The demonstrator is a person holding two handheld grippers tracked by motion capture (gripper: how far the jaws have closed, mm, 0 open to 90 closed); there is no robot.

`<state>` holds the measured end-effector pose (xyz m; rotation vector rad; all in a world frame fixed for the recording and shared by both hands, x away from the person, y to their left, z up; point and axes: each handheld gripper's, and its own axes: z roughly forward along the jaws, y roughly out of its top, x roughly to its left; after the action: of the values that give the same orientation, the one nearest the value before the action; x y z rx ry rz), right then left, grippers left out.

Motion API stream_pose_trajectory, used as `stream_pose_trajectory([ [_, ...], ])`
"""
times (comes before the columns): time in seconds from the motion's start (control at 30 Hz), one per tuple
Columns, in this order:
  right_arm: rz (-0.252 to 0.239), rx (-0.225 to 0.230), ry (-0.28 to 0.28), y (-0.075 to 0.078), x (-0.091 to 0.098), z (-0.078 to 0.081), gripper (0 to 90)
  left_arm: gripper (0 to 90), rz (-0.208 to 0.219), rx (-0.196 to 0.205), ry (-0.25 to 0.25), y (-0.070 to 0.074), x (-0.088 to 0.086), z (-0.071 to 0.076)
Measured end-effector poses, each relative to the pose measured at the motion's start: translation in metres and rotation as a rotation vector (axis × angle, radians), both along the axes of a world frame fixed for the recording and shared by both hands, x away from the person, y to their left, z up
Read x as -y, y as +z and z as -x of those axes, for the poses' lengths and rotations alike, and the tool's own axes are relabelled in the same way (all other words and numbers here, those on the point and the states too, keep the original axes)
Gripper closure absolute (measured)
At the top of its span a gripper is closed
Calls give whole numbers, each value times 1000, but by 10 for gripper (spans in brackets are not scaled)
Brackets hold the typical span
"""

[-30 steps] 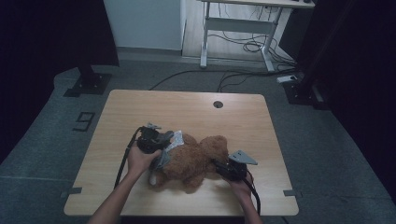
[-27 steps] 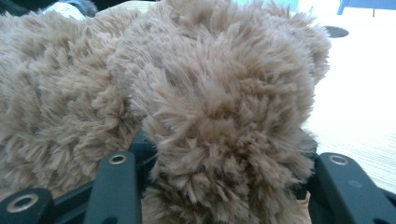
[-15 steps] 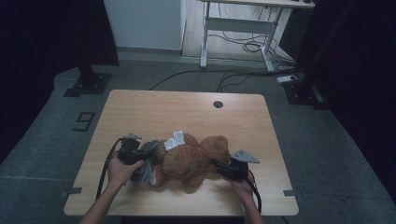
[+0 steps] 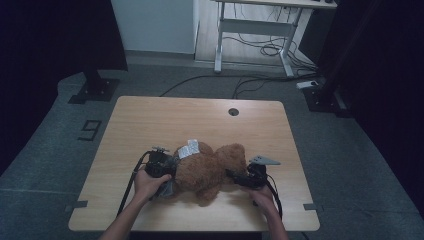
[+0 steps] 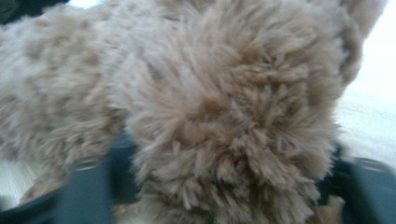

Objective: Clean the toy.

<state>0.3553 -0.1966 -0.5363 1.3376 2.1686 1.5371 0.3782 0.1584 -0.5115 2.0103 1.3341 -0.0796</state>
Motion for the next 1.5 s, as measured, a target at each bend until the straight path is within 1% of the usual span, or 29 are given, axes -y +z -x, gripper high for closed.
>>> stream_pose_trajectory([
  [0.03,12,24,11,2,-1,2,416,763,13,2,0,0,1,0],
  [0.07,31,63,15,4,-4,5,462,767,14,8,-2,0,1,0],
  [0.1,47,90,13,5,-6,7,483,768,17,8,-6,0,1,-1],
  [0.13,65,127,12,7,-8,9,497,769,38,5,0,0,-2,-2],
  [0.2,56,196,1,10,-12,12,506,773,104,-1,32,0,-9,-7],
  [0.23,53,239,-8,13,-15,12,507,777,125,1,44,1,-12,-9],
  [0.27,56,266,-13,15,-18,12,507,779,148,11,60,3,-15,-12],
  [0.3,63,306,-20,18,-22,12,507,781,159,20,69,5,-16,-15],
  [0.37,67,357,-30,22,-27,8,502,782,170,48,96,10,-20,-23],
  [0.4,76,379,-31,24,-29,5,495,782,182,59,118,12,-22,-29],
  [0.43,100,404,-29,25,-32,-1,482,783,189,62,132,12,-23,-33],
  [0.47,116,409,-30,26,-33,-5,473,783,191,67,152,10,-24,-39],
  [0.5,141,396,-33,26,-35,-12,464,783,190,63,159,8,-24,-41],
  [0.6,180,355,-37,20,-35,-21,453,781,175,64,160,1,-20,-44],
  [0.67,199,334,-34,15,-32,-23,450,780,170,78,147,1,-17,-40],
  [0.83,204,280,-32,-1,-19,-16,448,767,166,93,117,8,-16,-32],
  [0.9,216,283,-35,-4,-16,-11,448,761,155,116,125,16,-20,-28],
  [0.97,241,288,-35,-4,-17,-9,449,763,140,176,150,27,-25,-22],
  [1.0,246,290,-35,-4,-17,-8,449,764,147,204,155,36,-27,-20],
  [1.03,253,291,-35,-4,-17,-7,450,765,156,218,156,42,-28,-19],
  [1.07,256,291,-36,-4,-17,-7,449,765,158,238,146,54,-27,-17],
  [1.1,260,291,-37,-4,-18,-7,450,765,155,246,138,60,-25,-17],
  [1.2,265,295,-36,-5,-18,-6,450,765,150,274,107,81,-7,-21],
  [1.3,275,297,-40,-5,-18,-5,450,764,135,283,78,88,13,-27],
  [1.33,275,300,-41,-6,-19,-4,450,764,123,287,66,89,24,-30],
  [1.37,282,306,-43,-6,-19,-3,450,764,113,285,56,89,30,-31],
  [1.43,284,311,-45,-8,-18,-1,450,764,85,268,29,82,48,-35],
  [1.47,282,310,-48,-8,-18,0,450,764,49,265,15,76,56,-36],
  [1.5,279,310,-48,-9,-17,1,448,764,26,263,10,72,60,-36],
])
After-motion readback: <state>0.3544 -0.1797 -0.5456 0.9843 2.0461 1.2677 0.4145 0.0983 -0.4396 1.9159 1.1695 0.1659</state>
